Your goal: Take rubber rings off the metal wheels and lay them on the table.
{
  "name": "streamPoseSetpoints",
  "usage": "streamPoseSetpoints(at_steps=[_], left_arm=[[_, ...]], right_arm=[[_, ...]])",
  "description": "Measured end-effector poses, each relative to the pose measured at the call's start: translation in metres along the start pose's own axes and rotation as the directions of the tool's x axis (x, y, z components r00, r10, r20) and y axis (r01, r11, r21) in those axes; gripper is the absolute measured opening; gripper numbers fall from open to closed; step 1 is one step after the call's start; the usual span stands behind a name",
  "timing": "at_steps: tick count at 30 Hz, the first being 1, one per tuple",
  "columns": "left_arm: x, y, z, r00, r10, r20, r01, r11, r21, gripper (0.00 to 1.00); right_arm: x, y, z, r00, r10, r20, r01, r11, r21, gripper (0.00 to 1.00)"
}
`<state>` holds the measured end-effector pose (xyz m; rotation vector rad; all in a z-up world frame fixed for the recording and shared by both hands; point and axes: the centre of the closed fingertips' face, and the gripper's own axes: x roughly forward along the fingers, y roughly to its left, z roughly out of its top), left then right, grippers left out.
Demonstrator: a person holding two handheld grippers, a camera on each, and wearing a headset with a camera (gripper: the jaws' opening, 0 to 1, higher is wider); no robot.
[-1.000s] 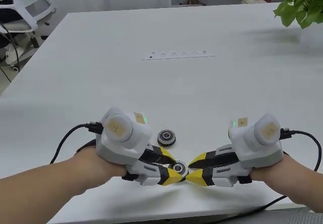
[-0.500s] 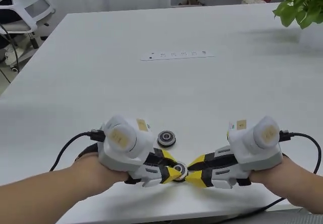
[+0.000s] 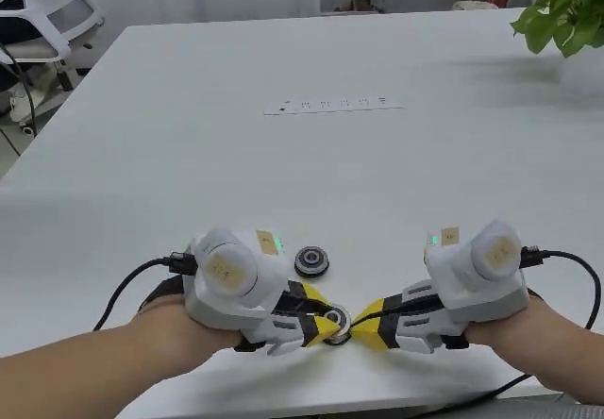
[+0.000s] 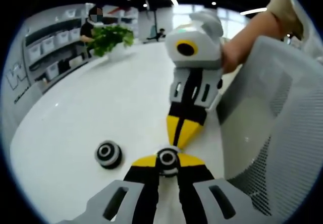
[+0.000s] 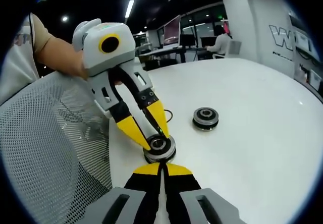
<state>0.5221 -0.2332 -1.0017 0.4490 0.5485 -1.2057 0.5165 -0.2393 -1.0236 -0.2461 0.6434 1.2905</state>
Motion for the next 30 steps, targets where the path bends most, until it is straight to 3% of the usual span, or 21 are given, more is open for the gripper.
streamPoseSetpoints(at_steps=[3, 6, 8, 12, 17, 23, 30], left_arm=[[0.0, 0.0, 0.0, 1.0, 0.003, -0.001, -0.003, 1.0, 0.0, 0.13], [0.0, 0.0, 0.0, 1.0, 0.005, 0.001, -0.005, 1.0, -0.001, 0.13], [0.0, 0.0, 0.0, 1.0, 0.007, 0.003, -0.007, 1.0, 0.0, 0.13], [0.001, 0.0, 0.0, 0.9999, 0.013, 0.002, -0.013, 1.0, 0.004, 0.13], [0.001, 0.0, 0.0, 0.9999, 0.017, 0.0, -0.017, 1.0, 0.005, 0.13], [0.002, -0.001, 0.0, 0.9998, 0.019, -0.002, -0.019, 1.0, 0.005, 0.13], [0.002, 0.0, 0.0, 0.9997, 0.024, -0.005, -0.024, 1.0, 0.004, 0.13]], right_arm=[[-0.001, 0.0, 0.0, 1.0, -0.001, -0.005, 0.001, 1.0, 0.008, 0.0], [-0.002, -0.001, -0.001, 0.9999, -0.003, 0.01, 0.002, 0.996, 0.085, 0.0], [-0.003, -0.002, 0.0, 0.9995, -0.002, 0.032, -0.003, 0.989, 0.149, 0.0], [-0.004, -0.003, -0.001, 0.9988, -0.001, 0.05, -0.009, 0.978, 0.21, 0.0], [-0.008, -0.006, 0.002, 0.9962, -0.011, 0.087, -0.017, 0.951, 0.31, 0.0], [-0.013, -0.009, 0.007, 0.9898, -0.026, 0.14, -0.03, 0.925, 0.379, 0.0], [-0.013, -0.007, 0.012, 0.9857, -0.019, 0.167, -0.05, 0.916, 0.397, 0.0]])
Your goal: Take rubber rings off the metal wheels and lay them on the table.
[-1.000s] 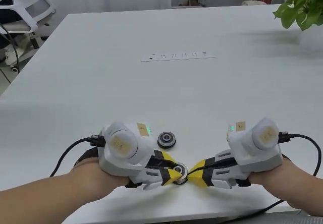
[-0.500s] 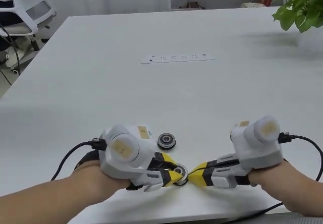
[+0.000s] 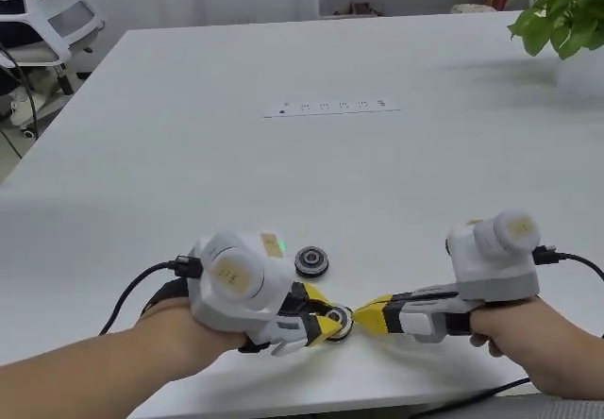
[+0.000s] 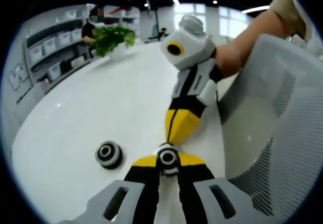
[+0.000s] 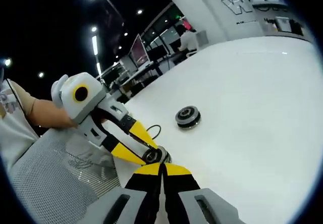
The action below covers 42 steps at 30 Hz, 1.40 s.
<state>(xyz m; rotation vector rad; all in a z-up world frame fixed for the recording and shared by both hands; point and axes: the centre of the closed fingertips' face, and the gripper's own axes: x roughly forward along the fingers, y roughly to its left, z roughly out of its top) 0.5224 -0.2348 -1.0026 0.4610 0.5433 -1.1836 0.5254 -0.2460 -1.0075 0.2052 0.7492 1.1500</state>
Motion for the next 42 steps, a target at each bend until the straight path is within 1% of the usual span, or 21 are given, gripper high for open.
streamPoseSetpoints(at_steps=[4, 5, 16, 25, 28, 29, 30, 31, 32, 33, 35, 38, 42], left_arm=[[0.0, 0.0, 0.0, 1.0, 0.002, -0.002, -0.002, 1.0, 0.001, 0.13], [0.0, 0.0, 0.0, 1.0, 0.003, -0.003, -0.003, 1.0, 0.001, 0.13], [0.0, 0.0, 0.0, 0.9999, 0.007, -0.009, -0.007, 1.0, 0.0, 0.12], [0.0, 0.001, -0.001, 0.9999, 0.009, -0.014, -0.009, 1.0, -0.001, 0.12], [0.0, 0.0, 0.0, 0.9999, 0.008, -0.015, -0.008, 1.0, 0.0, 0.12], [0.001, 0.0, 0.0, 0.9999, 0.007, -0.014, -0.007, 1.0, 0.0, 0.12], [0.001, -0.001, 0.0, 0.9999, 0.007, -0.014, -0.007, 1.0, 0.001, 0.12], [0.001, -0.001, 0.0, 0.9999, 0.007, -0.014, -0.007, 1.0, 0.003, 0.12], [0.001, -0.001, 0.001, 0.9999, 0.007, -0.013, -0.007, 1.0, 0.002, 0.12], [0.001, -0.001, 0.001, 0.9999, 0.007, -0.013, -0.007, 1.0, 0.003, 0.12], [0.0, -0.001, 0.001, 0.9999, 0.006, -0.01, -0.006, 1.0, 0.001, 0.13], [0.0, 0.0, 0.001, 1.0, 0.005, -0.004, -0.005, 1.0, -0.007, 0.13], [0.0, 0.0, 0.002, 1.0, 0.002, 0.004, -0.002, 1.0, -0.022, 0.13]], right_arm=[[0.0, 0.002, 0.002, 0.9998, 0.014, 0.013, -0.014, 1.0, 0.012, 0.0], [0.0, 0.002, 0.002, 0.9999, 0.011, 0.01, -0.012, 1.0, 0.002, 0.0], [0.002, 0.007, 0.004, 0.9994, 0.031, 0.012, -0.031, 1.0, 0.004, 0.0], [0.003, 0.012, 0.004, 0.9987, 0.05, 0.007, -0.05, 0.999, -0.02, 0.0], [0.004, 0.016, 0.005, 0.9979, 0.064, 0.006, -0.064, 0.998, -0.023, 0.0], [0.005, 0.019, 0.006, 0.997, 0.077, 0.012, -0.077, 0.997, -0.026, 0.0], [0.006, 0.027, 0.006, 0.9922, 0.125, 0.005, -0.124, 0.992, -0.037, 0.0], [0.005, 0.027, 0.005, 0.9939, 0.11, -0.007, -0.11, 0.993, -0.042, 0.0], [0.008, 0.022, 0.007, 0.9956, 0.094, -0.002, -0.094, 0.991, -0.092, 0.0], [0.009, 0.022, 0.005, 0.9961, 0.088, -0.008, -0.088, 0.993, -0.077, 0.0], [0.007, 0.018, 0.003, 0.9976, 0.066, -0.019, -0.068, 0.993, -0.1, 0.0], [0.005, 0.015, 0.003, 0.9982, 0.06, -0.008, -0.06, 0.994, -0.096, 0.0], [0.004, 0.011, 0.005, 0.9992, 0.041, 0.002, -0.041, 0.993, -0.113, 0.0]])
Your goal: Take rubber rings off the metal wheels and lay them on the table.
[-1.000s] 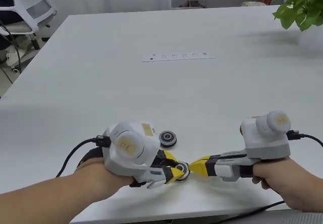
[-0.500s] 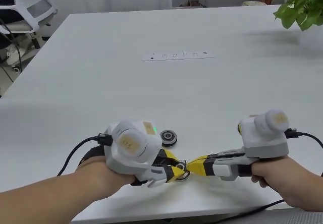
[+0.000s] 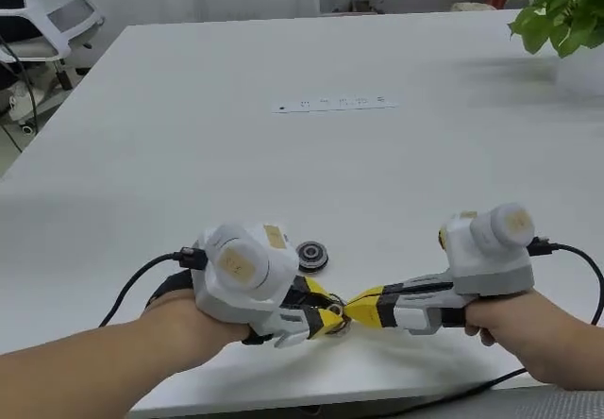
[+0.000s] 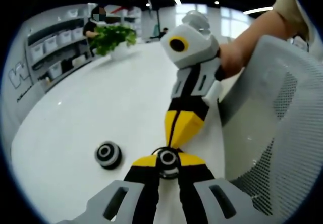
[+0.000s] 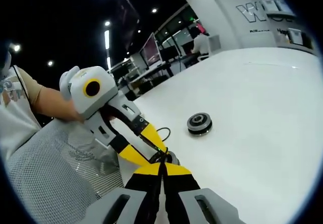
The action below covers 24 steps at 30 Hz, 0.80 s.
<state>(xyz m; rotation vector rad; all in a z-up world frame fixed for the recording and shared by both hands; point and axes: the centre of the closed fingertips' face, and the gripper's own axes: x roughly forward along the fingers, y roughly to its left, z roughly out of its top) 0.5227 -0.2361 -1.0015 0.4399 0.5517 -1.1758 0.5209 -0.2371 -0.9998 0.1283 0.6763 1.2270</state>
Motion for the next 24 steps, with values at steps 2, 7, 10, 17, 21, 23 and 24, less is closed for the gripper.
streamPoseSetpoints(at_steps=[2, 7, 10, 17, 21, 23, 24], left_arm=[[0.001, 0.0, 0.0, 1.0, -0.005, 0.001, 0.005, 1.0, 0.001, 0.13], [0.001, -0.001, 0.001, 0.9999, -0.011, -0.002, 0.011, 1.0, 0.017, 0.14], [0.0, -0.001, 0.0, 0.9998, -0.018, -0.01, 0.018, 1.0, 0.006, 0.15], [-0.011, -0.007, 0.004, 0.9978, -0.066, 0.009, 0.066, 0.998, -0.024, 0.25], [-0.021, -0.009, 0.01, 0.9968, -0.072, 0.034, 0.073, 0.997, -0.025, 0.29], [-0.025, -0.008, 0.012, 0.9964, -0.071, 0.047, 0.072, 0.997, -0.034, 0.32], [-0.028, -0.008, 0.013, 0.9962, -0.071, 0.051, 0.073, 0.997, -0.035, 0.34]], right_arm=[[0.0, -0.001, 0.0, 1.0, 0.0, 0.001, 0.0, 1.0, 0.003, 0.0], [0.0, 0.0, -0.001, 1.0, 0.001, -0.001, -0.001, 1.0, -0.018, 0.0], [-0.002, 0.0, 0.001, 1.0, -0.001, 0.003, 0.001, 1.0, -0.029, 0.0], [-0.003, 0.002, 0.005, 0.9999, 0.011, 0.009, -0.01, 1.0, -0.028, 0.0], [-0.004, 0.005, 0.008, 0.9999, 0.016, 0.007, -0.015, 0.999, -0.034, 0.0], [-0.005, 0.007, 0.011, 0.9998, 0.02, 0.008, -0.02, 0.999, -0.037, 0.0], [-0.005, 0.007, 0.012, 0.9997, 0.021, 0.008, -0.021, 0.999, -0.038, 0.0]])
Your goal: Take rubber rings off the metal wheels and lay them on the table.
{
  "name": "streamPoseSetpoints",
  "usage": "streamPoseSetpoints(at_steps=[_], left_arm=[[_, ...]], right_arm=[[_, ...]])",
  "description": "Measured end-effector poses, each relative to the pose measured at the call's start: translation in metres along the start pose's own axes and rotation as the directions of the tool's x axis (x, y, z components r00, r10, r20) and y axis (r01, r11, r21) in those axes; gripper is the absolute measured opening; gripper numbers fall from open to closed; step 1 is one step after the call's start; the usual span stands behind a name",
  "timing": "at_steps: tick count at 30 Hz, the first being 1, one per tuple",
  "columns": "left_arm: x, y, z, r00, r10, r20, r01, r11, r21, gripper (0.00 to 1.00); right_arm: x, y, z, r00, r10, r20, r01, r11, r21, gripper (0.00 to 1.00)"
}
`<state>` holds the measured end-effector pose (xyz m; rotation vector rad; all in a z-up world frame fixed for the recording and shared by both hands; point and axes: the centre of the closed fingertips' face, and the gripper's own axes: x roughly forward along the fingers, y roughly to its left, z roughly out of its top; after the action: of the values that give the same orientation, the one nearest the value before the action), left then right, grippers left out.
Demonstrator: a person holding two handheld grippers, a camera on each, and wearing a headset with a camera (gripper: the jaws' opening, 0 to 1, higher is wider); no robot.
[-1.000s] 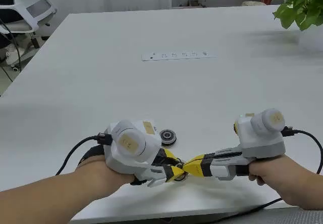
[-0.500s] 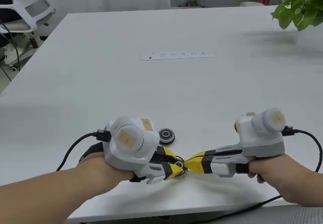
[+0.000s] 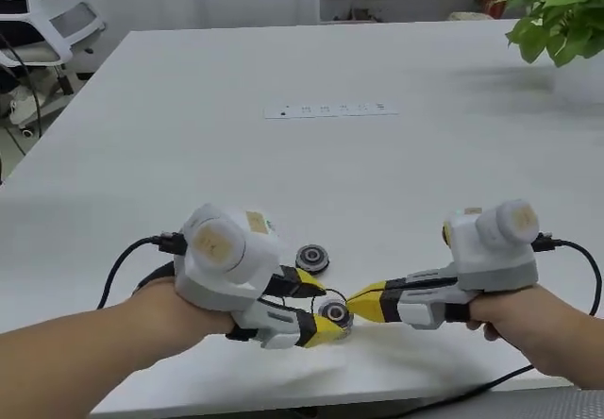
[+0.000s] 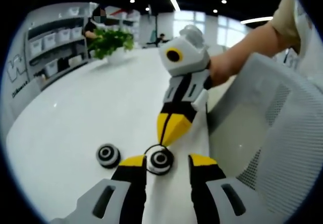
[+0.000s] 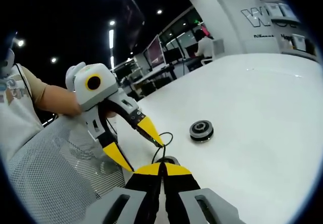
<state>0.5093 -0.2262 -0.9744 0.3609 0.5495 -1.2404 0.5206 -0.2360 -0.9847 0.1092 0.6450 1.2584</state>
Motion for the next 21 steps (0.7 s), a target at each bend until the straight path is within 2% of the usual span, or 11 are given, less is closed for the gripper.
streamPoseSetpoints(at_steps=[5, 10, 17, 21], left_arm=[[-0.016, 0.004, 0.005, 0.9994, 0.015, 0.032, -0.014, 1.0, -0.012, 0.42], [-0.03, 0.007, 0.006, 0.9985, 0.03, 0.046, -0.029, 0.999, -0.015, 0.5], [-0.055, 0.011, 0.008, 0.9947, 0.067, 0.078, -0.063, 0.997, -0.048, 0.6], [-0.067, 0.013, 0.008, 0.9914, 0.089, 0.096, -0.083, 0.994, -0.066, 0.64]], right_arm=[[0.0, 0.003, 0.007, 0.9999, 0.012, 0.001, -0.012, 1.0, -0.009, 0.0], [0.003, 0.01, 0.015, 0.9997, 0.025, 0.002, -0.025, 1.0, -0.018, 0.0], [0.006, 0.017, 0.026, 0.9991, 0.042, 0.003, -0.042, 0.999, -0.033, 0.0], [0.008, 0.015, 0.03, 0.9986, 0.052, 0.003, -0.052, 0.998, -0.043, 0.0]])
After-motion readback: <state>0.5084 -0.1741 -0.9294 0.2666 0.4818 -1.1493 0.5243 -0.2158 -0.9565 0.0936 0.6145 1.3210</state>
